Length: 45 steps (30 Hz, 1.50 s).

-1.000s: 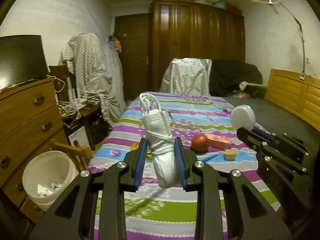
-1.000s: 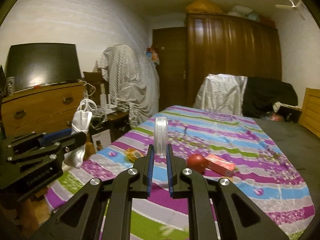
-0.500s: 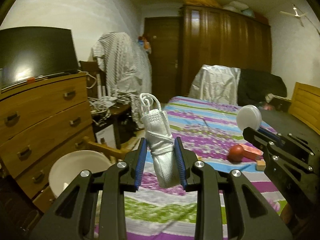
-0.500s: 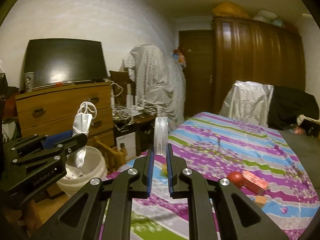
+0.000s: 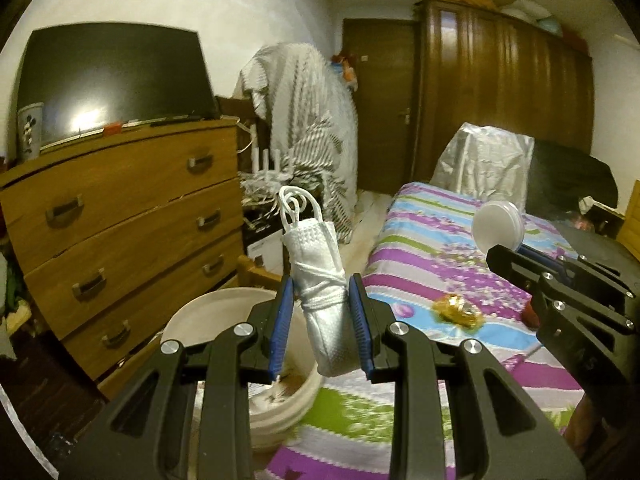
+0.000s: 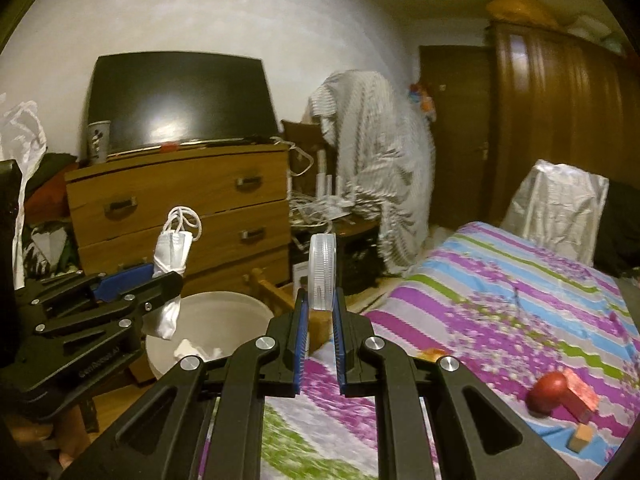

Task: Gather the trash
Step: 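Lift and carry the cable bundle and clear lid with both grippers to the bucket, then open both grippers to drop the cable bundle and lid into the bucket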

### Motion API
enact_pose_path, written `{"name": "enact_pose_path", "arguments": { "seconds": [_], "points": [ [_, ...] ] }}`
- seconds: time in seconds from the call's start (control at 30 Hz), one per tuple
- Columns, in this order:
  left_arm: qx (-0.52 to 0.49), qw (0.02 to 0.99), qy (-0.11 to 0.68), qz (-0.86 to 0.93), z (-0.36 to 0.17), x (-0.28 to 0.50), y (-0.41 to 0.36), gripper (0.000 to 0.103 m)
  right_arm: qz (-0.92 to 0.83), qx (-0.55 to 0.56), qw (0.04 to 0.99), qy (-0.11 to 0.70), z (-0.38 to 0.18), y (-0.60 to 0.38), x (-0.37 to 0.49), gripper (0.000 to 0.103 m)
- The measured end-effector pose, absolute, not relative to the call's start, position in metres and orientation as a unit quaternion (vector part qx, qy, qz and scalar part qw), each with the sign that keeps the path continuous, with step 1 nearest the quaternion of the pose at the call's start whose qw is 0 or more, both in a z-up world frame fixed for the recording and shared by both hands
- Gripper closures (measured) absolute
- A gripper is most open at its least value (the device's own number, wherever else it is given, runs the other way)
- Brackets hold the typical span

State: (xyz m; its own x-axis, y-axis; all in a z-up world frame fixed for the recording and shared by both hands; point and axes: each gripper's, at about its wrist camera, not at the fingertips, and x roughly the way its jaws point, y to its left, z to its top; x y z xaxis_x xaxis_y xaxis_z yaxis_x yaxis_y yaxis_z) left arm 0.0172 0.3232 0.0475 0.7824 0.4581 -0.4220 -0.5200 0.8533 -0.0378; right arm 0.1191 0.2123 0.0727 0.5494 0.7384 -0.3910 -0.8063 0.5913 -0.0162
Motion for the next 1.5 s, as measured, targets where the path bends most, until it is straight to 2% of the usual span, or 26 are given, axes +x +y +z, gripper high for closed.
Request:
{"name": "enact_pose_path", "arguments": {
  "seconds": [0.4,1.1,1.5],
  "points": [
    [-0.103,0.919,0.247,0.29,0.029,0.02,0.39,0.076,0.488,-0.126,0.833,0.229,0.052,0.31,0.142,0.09],
    [-0.154,0.866,0.379,0.287,-0.038,0.053,0.489,0.076,0.526,-0.226,0.721,0.391,-0.043,0.454,0.194,0.09],
    [-0.169,0.848,0.406,0.296,-0.061,0.055,0.521,0.076,0.521,-0.242,0.71,0.407,-0.062,0.469,0.21,0.09]
  ]
}}
